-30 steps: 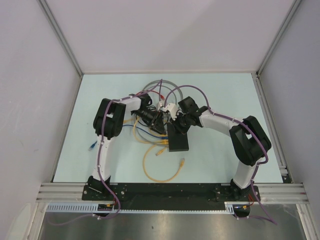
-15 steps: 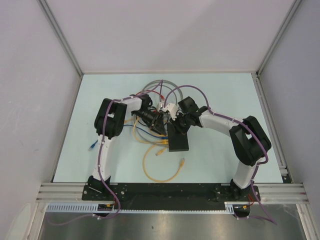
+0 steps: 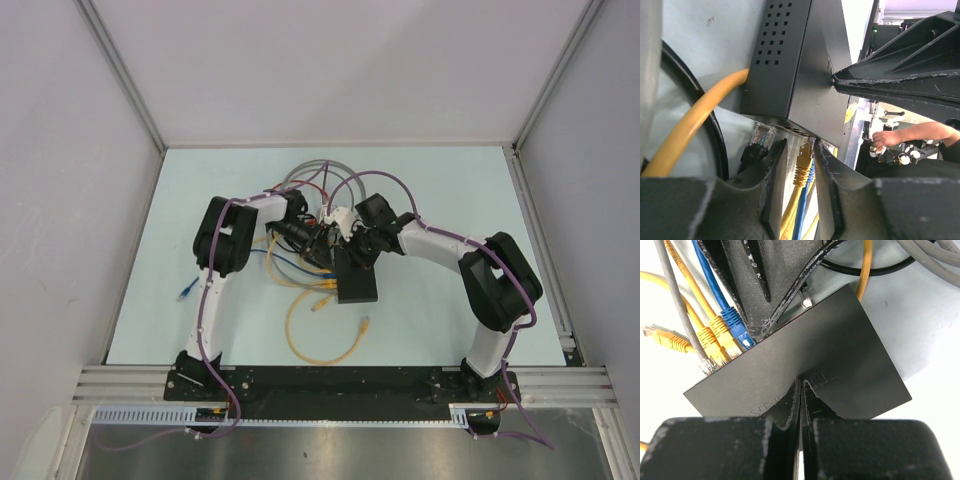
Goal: Pull the plug from the switch port
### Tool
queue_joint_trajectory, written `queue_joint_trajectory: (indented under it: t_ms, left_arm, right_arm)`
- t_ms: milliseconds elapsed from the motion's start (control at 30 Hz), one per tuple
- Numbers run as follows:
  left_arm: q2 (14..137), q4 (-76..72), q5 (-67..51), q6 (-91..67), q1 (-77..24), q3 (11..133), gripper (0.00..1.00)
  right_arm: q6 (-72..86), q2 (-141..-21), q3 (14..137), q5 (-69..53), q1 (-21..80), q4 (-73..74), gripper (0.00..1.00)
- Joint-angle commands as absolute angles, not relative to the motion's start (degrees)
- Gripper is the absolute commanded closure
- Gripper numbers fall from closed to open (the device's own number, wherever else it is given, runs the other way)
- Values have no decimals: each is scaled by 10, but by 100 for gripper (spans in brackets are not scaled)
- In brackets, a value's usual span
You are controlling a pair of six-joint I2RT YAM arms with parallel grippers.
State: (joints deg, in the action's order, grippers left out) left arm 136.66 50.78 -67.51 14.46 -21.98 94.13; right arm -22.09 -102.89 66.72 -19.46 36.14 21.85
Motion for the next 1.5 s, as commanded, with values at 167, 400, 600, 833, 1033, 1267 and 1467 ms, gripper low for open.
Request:
queue_joint_trajectory:
  t_ms: [167,400,600,833,1033,1267,1467]
  left_arm:
    - [1376,475,-661,159,-223,954,81]
    - [1381,511,-685,188,-221,980,100]
    - [1375,521,-673,217,-221,970,100]
    - [1381,536,-662,228,-222,990,100]
    - [1395,570,-638,247,-221,1034,100]
    - [1367,523,-649,237,-229,940,100]
    - [1397,562,-645,241,-228,1029,100]
  right_arm:
    - [-229,-1062,637,-182,377,289,100]
    - [-230,-1063,637,-182,377,289,100]
    - [-230,-1063,637,-184,377,290,100]
    - [-231,-1064,637,-185,378,290,100]
    - [-230,-1065,637,-185,377,290,100]
    - [-233,-1063,637,-182,377,288,100]
    - [-234,-1066,637,-183,379,290,100]
